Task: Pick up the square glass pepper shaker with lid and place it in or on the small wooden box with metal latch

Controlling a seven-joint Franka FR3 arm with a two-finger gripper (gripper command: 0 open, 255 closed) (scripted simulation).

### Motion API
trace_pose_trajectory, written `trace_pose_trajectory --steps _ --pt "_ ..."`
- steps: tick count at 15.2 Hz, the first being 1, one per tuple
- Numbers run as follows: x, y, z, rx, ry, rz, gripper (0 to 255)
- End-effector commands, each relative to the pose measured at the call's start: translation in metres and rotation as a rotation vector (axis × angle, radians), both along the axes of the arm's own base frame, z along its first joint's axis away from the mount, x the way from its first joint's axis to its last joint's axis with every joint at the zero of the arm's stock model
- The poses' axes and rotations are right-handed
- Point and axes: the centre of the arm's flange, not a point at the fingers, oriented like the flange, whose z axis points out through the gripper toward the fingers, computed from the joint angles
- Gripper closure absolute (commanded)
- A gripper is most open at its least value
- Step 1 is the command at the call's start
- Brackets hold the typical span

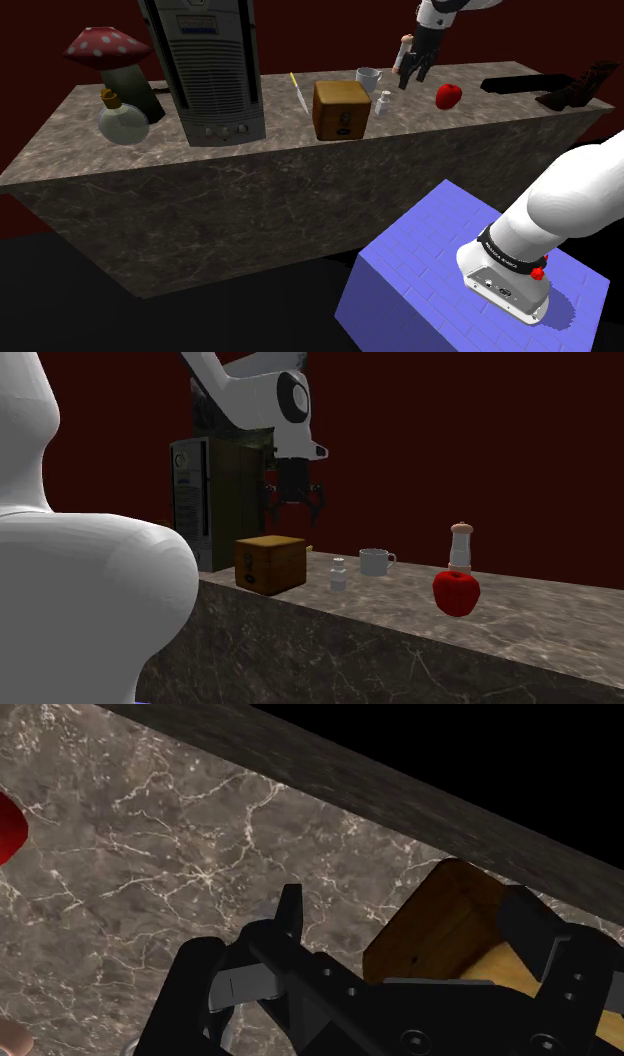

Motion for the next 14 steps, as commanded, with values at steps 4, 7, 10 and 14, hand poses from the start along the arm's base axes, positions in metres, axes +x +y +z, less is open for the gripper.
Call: trace_pose_trajectory --steps 4,7,10,14 --pt "0.045 -0.037 -0.033 -0.015 -0.014 0.019 0" --pt "0.072 -0.058 -0.051 -0.023 -0.021 0.030 0" --pt "0.099 -0.079 -0.068 -0.031 -0.029 0.041 0" --pt "0.126 -0.099 -0.090 -0.040 -0.036 0.052 0"
